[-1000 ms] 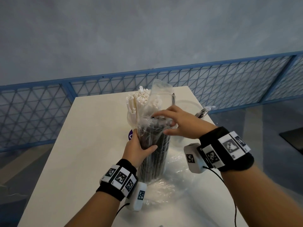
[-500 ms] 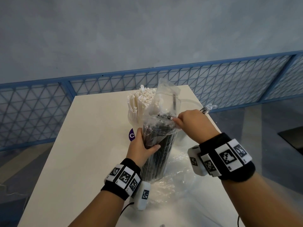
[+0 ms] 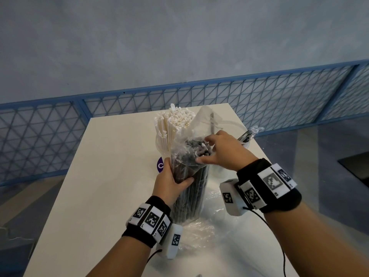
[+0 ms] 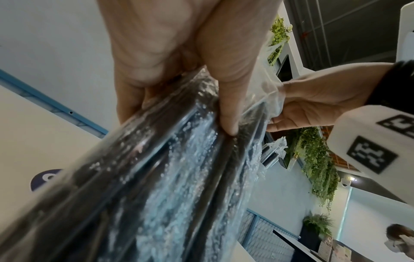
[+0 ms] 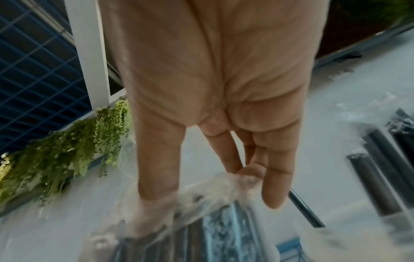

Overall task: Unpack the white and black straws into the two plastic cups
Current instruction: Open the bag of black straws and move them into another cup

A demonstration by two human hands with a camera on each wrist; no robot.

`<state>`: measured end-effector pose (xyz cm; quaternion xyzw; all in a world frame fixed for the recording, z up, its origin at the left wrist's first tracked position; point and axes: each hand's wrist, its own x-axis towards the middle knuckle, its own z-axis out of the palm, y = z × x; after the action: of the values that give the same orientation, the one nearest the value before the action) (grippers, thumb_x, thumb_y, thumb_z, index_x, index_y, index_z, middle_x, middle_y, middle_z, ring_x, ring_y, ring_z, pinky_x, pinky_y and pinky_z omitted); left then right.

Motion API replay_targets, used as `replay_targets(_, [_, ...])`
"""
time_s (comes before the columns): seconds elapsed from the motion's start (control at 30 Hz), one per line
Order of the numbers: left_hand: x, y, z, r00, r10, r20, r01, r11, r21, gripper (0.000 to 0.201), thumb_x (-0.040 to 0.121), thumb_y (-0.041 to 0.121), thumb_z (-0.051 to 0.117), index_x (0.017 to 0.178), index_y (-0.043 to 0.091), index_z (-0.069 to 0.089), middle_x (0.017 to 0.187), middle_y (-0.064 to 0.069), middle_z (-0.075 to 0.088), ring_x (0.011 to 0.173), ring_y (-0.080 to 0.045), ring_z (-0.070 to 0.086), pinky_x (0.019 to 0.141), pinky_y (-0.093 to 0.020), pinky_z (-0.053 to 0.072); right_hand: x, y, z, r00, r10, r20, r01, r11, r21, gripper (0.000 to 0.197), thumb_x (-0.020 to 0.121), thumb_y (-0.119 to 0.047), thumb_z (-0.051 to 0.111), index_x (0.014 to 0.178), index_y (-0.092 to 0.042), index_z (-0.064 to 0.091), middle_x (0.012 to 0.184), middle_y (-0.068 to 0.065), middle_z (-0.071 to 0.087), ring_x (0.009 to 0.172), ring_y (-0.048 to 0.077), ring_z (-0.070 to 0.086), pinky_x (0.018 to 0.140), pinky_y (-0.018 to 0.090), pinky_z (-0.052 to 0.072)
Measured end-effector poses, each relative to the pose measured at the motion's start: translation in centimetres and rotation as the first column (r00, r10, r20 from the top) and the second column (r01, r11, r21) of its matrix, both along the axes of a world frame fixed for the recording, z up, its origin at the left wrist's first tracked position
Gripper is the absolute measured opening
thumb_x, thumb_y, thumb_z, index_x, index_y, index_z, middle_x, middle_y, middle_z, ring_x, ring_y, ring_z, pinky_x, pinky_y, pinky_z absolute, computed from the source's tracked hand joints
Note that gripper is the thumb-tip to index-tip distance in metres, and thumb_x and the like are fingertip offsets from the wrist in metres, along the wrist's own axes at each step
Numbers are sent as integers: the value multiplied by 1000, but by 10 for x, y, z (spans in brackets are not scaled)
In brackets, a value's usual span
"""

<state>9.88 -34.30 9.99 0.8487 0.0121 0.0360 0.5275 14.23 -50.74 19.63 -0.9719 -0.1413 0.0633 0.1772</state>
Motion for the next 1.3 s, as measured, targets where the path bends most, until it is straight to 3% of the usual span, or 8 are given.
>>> replay_targets(0.17, [1, 0, 0, 1000, -20, -20, 20, 1000, -8, 69, 66, 24, 82, 119, 20, 38, 107, 8, 59, 96, -9, 56, 71, -9, 41, -3, 4, -3, 997, 25, 79, -26, 1000, 7, 59, 71, -34, 77, 118, -8, 52, 118, 11, 48, 101, 24, 52, 78, 25, 37])
replay_targets(0.37, [1, -1, -2, 1000, -28, -12, 28, 999, -18, 71, 67, 23, 82, 122, 19, 37, 110, 5, 61, 97, -12, 58, 78, -20, 42, -1, 4, -2, 992, 104, 73, -94, 988, -125, 63, 74, -39, 74, 121, -5, 49, 118, 12, 56, 104, 26, 52, 82, 29, 38])
replay_targets(0.53, [1, -2, -1, 999, -33, -24, 33, 999, -24, 67, 68, 23, 81, 118, 19, 36, 105, 7, 59, 94, -11, 57, 74, -15, 41, 2, -1, -8, 1000, 11, 29, -14, 992, 128, 57, 67, -33, 82, 109, -6, 55, 96, 3, 58, 76, 11, 46, 59, 12, 36])
replay_targets(0.6, [1, 0, -2, 999, -33, -31, 32, 999, -28, 66, 69, 23, 81, 117, 19, 35, 105, 7, 58, 94, -11, 56, 70, -13, 40, 1, -3, -10, 1000, -3, 30, -4, 971, 239, 54, 67, -32, 82, 109, -7, 58, 89, -1, 58, 71, 6, 48, 61, 5, 39])
replay_targets(0.77, [3, 3, -1, 997, -68, -35, 67, 997, -27, 74, 67, 20, 82, 123, 21, 34, 105, 11, 56, 95, -7, 54, 67, -4, 42, -3, 6, -14, 994, 56, 91, -62, 996, 64, 70, 71, -44, 76, 125, -10, 48, 112, 10, 64, 103, 25, 58, 76, 26, 41])
replay_targets(0.9, [4, 5, -1, 995, -93, -32, 92, 995, -40, 78, 65, 17, 83, 125, 21, 32, 102, 16, 54, 95, -5, 54, 69, 0, 41, -4, 12, -18, 988, 96, 121, -104, 993, 54, 67, 71, -44, 75, 123, -15, 44, 92, 8, 64, 89, 28, 57, 66, 30, 39])
replay_targets(1.03, [4, 9, -2, 994, -107, -24, 106, 994, -34, 80, 65, 15, 83, 126, 18, 32, 103, 13, 55, 94, -7, 55, 70, -1, 42, -6, 13, -26, 984, 68, 165, -94, 983, 156, 57, 72, -44, 74, 115, -17, 48, 58, -10, 40, 68, 20, 44, 56, 32, 29])
replay_targets(1.3, [5, 9, -2, 993, -118, -31, 117, 993, -14, 80, 65, 16, 83, 127, 17, 32, 110, 6, 58, 99, -11, 57, 71, -6, 43, -16, 14, -34, 968, 66, 244, -115, 974, 196, 53, 76, -46, 70, 123, -27, 53, 82, -3, 57, 87, 21, 51, 65, 25, 28])
